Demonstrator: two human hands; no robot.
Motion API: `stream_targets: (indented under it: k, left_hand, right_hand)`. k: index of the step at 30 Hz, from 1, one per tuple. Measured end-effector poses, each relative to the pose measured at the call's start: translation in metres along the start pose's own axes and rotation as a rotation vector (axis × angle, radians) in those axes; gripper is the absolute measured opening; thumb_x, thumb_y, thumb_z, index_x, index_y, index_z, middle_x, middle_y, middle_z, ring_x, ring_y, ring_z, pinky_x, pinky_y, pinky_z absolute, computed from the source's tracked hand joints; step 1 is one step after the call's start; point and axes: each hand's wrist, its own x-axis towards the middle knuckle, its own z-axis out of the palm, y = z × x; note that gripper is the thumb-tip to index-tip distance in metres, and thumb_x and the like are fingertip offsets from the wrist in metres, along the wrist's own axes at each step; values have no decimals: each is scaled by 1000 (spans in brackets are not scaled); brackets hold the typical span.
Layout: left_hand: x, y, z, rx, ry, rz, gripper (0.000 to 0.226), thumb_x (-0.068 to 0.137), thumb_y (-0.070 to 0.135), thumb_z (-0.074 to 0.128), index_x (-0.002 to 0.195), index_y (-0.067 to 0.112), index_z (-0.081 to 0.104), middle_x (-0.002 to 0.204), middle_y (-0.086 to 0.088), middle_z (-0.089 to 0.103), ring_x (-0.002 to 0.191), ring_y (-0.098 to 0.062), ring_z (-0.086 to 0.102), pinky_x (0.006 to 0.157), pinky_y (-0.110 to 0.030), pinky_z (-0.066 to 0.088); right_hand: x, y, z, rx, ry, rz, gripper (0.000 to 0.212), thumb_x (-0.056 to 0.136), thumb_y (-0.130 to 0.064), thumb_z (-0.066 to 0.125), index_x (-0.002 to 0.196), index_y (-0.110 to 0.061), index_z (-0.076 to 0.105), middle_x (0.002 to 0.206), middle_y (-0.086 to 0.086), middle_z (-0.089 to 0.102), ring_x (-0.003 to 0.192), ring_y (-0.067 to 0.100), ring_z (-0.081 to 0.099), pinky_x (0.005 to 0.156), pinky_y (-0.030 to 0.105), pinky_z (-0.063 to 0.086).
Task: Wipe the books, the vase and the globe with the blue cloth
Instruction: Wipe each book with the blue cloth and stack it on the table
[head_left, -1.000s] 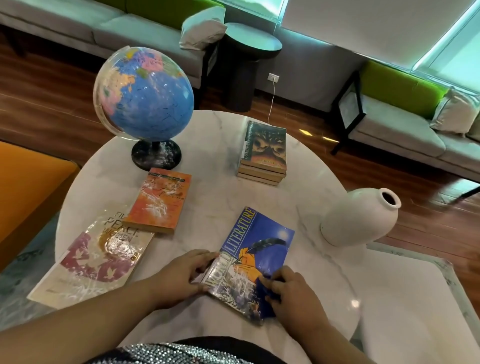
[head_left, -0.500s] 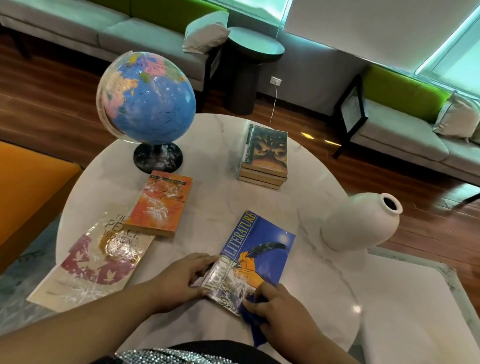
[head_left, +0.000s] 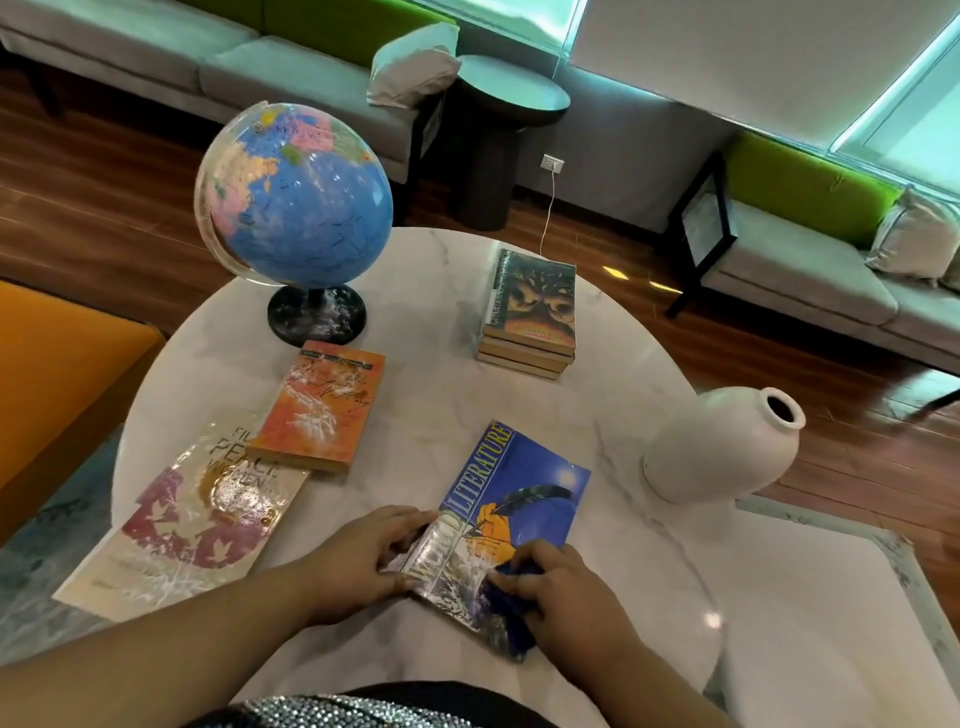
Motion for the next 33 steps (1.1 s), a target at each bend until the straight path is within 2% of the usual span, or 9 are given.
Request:
stream_targets:
  k: [6, 9, 11, 16, 20, 24, 26, 28, 33]
  left_hand:
    - [0, -3, 1, -23, 7, -11, 71, 80, 30, 75, 133, 51, 32, 128, 32, 35, 111, 21, 39, 87, 4, 30]
    - [2, -4, 1, -38, 3, -5, 71, 80, 28, 76, 132, 50, 33, 129, 32, 35, 111, 24, 37, 84, 3, 33]
    - [3, -4, 1, -37, 0, 0, 71, 80, 30, 76, 133, 50, 34, 129, 32, 35, 112, 23, 37, 84, 3, 34]
    - [3, -11, 3, -45, 5, -13, 74, 78, 30, 77, 139, 45, 38, 130, 26, 41, 108, 12, 47, 86, -4, 39]
    - [3, -8, 2, -38, 9, -3, 74, 78, 34, 77, 139, 46, 37, 129, 30, 39, 105, 9, 48, 85, -7, 41]
    - [2, -9, 4, -32, 2, -5, 74, 77, 37, 77, 140, 46, 38, 130, 28, 40, 109, 3, 50, 91, -15, 44]
    - [2, -8, 3, -37, 1, -7, 74, 77, 36, 77, 139, 47, 37, 129, 30, 39, 108, 3, 50, 91, -16, 44]
    - [2, -6, 1, -26, -2, -4, 74, 78, 35, 76, 139, 48, 36, 128, 32, 37, 108, 3, 50, 91, -16, 44]
    - [2, -6, 0, 0, -7, -9, 74, 79, 34, 76, 141, 45, 36, 128, 32, 35, 109, 1, 49, 91, -15, 43]
  right_hand:
    - [-5, -12, 10, -15, -79, -128, 36, 79, -40, 63, 115, -43, 64, 98, -10, 52, 91, 19, 59, 59, 23, 49]
    - [5, -11, 0, 23, -84, -85, 38, 93, -32, 51, 130, -42, 53, 124, -7, 46, 113, 22, 44, 83, 31, 46]
    - [5, -7, 2, 21, -2, -57, 40, 95, -29, 49, 134, -40, 51, 129, -6, 45, 114, 25, 43, 89, 31, 42]
    - [-3, -16, 14, 43, -81, -129, 41, 70, -41, 68, 111, -46, 65, 99, -14, 47, 86, 15, 60, 57, 17, 50]
    - [5, -12, 5, 45, -16, -30, 39, 94, -37, 51, 133, -45, 49, 126, -8, 45, 112, 21, 45, 87, 26, 43]
    - [-2, -10, 1, 48, -49, -40, 44, 73, -38, 69, 115, -47, 62, 103, -13, 53, 83, 13, 59, 63, 13, 40]
    - [-3, -3, 2, 66, -110, -40, 44, 83, -34, 64, 125, -45, 57, 114, -10, 51, 99, 16, 54, 75, 17, 39]
    - [4, 4, 0, 68, -10, 41, 42, 95, -31, 51, 136, -40, 49, 125, -8, 45, 114, 19, 44, 86, 19, 35]
    - [12, -8, -3, 13, -81, 83, 48, 98, -28, 45, 144, -34, 37, 132, -3, 37, 117, 22, 38, 95, 27, 38]
